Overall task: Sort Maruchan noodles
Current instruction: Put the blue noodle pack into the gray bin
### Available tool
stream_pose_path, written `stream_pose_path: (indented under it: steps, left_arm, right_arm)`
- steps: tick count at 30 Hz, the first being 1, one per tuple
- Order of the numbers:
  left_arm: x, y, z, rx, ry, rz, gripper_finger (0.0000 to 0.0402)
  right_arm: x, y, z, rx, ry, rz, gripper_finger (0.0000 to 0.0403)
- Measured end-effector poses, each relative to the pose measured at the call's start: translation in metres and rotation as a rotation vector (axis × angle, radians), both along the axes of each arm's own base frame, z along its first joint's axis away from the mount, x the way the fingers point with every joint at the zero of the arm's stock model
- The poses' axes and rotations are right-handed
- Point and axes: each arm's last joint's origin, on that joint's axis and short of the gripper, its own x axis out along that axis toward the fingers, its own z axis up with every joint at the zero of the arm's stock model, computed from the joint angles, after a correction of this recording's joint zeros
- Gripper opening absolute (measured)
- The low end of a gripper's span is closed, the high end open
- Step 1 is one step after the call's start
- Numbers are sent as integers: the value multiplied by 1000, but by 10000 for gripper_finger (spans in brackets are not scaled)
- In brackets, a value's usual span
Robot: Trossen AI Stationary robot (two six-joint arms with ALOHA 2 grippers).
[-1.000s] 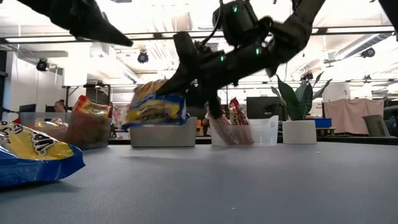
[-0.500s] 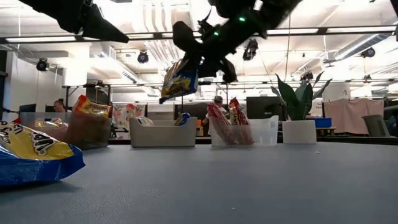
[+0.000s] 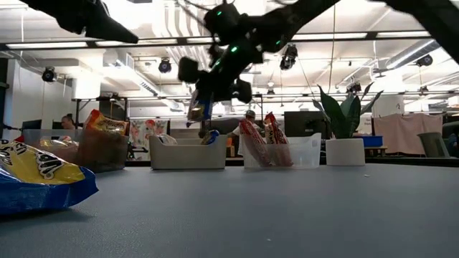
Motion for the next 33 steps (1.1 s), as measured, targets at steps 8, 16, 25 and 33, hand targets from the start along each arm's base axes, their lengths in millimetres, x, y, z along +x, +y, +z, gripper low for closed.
stream_pose_path:
  steps: [8,16,25,33]
  left_arm:
    - [-9,4,0,-19,0,8,87]
    - [-8,4,-1,-16,10,6,87]
    - [-7,3,-2,-14,13,6,87]
    - [-7,3,-2,-14,14,7,87]
  right_arm:
    - [33,-15,-37,-22,43,-94,134]
    - [45,-18,-49,-44,113,-160,134]
    - [45,-16,-56,-48,144,-184,134]
    - [45,-9,-60,-43,159,-161,163]
